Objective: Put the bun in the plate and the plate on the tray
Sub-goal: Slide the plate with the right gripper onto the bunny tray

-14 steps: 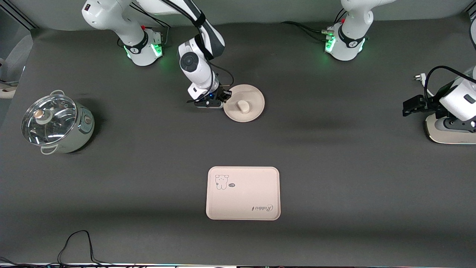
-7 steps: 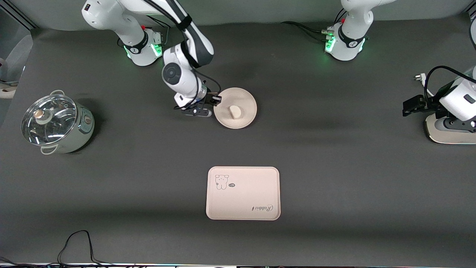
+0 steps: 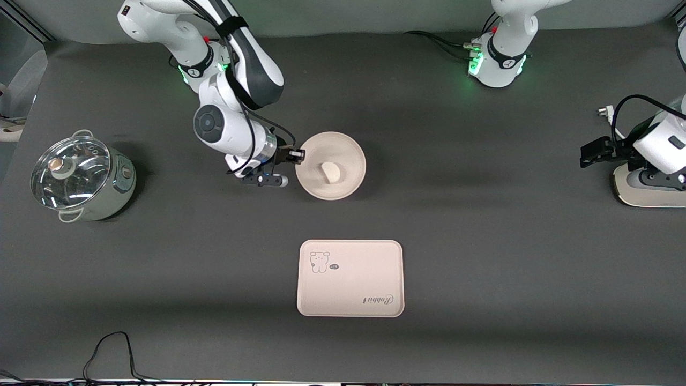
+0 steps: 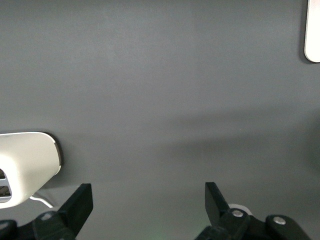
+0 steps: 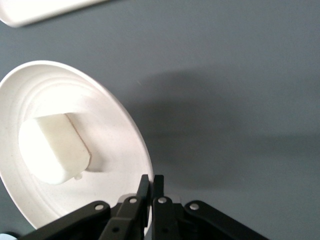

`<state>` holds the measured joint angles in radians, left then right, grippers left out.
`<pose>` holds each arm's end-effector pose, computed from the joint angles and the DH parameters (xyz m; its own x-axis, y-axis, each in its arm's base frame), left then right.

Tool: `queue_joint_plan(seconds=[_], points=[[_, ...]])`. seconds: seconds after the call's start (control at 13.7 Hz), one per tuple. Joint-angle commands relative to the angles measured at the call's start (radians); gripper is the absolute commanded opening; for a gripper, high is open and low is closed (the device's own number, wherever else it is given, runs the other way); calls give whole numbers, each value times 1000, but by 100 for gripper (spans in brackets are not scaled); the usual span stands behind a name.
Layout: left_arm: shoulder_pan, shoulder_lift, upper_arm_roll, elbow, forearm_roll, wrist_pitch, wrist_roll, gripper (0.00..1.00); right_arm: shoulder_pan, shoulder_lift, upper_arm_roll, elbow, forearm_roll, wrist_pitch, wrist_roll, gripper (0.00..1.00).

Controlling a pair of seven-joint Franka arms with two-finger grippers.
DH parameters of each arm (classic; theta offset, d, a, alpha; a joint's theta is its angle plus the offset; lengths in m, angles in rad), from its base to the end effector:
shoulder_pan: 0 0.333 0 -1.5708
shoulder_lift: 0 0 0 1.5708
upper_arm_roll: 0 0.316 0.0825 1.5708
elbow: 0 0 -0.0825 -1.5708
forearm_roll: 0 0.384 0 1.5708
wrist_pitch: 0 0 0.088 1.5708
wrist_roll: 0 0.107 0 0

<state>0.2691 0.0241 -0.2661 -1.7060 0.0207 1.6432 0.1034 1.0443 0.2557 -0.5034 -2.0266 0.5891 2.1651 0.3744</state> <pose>0.5605 0.0052 0.5537 0.9910 -0.1022 -0.0869 -0.1030 -0.9947 -0.0052 0.4847 0.3263 0.3332 0.9625 -0.1407 -0.2319 -0.2008 -0.9444 -0.2603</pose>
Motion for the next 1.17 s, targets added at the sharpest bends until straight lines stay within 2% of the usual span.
queue_joint_plan(seconds=[0.0,0.22,0.37,0.51,0.73,0.88,0.95,1.1], points=[[7,-38,-2,-30,-10,1,-4,100,-65,178,-3,237,1,-73,-11,0],[9,-38,-1,-32,-10,3,-4,100,-185,391,3,509,23,-99,-17,0],[9,-38,-1,-37,-10,6,-4,100,-252,537,6,706,104,-125,-6,0],[9,-38,-1,-38,-10,7,-4,100,-282,624,6,814,153,-125,4,0],[7,-38,-1,-43,-10,12,-4,100,-288,706,20,913,169,-90,98,0],[9,-38,-1,-44,-10,12,-4,100,-290,734,80,919,167,11,145,0],[9,-38,-2,-44,-10,12,-4,100,-291,750,95,916,169,66,153,0],[9,-38,-1,-44,-10,13,-4,100,-291,775,103,914,169,91,158,0]])
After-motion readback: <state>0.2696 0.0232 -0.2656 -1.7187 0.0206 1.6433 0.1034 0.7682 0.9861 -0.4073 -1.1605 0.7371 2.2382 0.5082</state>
